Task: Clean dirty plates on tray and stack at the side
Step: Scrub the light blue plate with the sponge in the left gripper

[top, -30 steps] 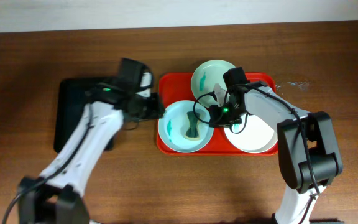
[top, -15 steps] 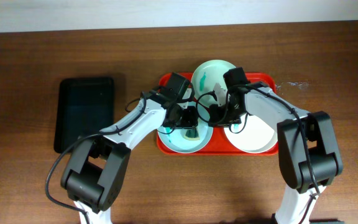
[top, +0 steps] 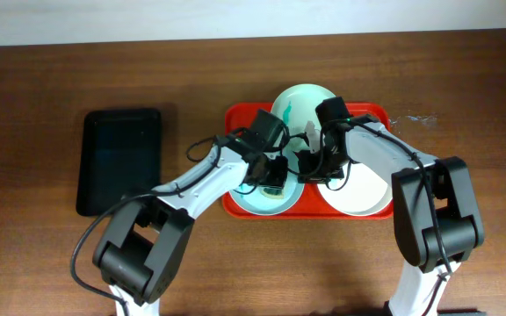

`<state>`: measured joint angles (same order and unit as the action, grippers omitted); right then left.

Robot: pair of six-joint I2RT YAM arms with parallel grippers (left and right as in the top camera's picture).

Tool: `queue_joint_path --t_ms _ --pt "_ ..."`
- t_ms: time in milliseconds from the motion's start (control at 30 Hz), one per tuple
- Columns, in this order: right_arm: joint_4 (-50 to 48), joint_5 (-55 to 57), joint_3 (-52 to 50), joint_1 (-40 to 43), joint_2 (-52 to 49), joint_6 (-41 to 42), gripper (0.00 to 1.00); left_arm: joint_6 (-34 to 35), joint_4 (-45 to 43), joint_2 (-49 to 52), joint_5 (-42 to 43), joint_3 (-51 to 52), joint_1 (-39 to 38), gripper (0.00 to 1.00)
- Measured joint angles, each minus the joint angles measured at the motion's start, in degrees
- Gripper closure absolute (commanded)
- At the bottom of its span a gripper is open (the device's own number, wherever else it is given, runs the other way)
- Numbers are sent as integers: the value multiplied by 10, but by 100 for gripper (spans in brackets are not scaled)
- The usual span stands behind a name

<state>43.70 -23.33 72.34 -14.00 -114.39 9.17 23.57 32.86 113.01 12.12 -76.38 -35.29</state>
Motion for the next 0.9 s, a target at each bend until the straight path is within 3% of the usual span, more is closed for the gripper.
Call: queue_joint_path --t_ms 200,333,467,700,900 --pt "1 2 1 0 0 1 91 0 1 0 -22 0 -1 70" --pt "2 3 2 0 0 1 91 0 2 2 -26 0 -5 63" --pt "3 6 2 0 0 10 91 13 -4 27 -28 0 -13 100" --pt "3 8 2 0 0 11 91 17 -1 28 -40 0 -9 100" --pt "3 8 2 0 0 11 91 17 63 28 -160 -13 43 100"
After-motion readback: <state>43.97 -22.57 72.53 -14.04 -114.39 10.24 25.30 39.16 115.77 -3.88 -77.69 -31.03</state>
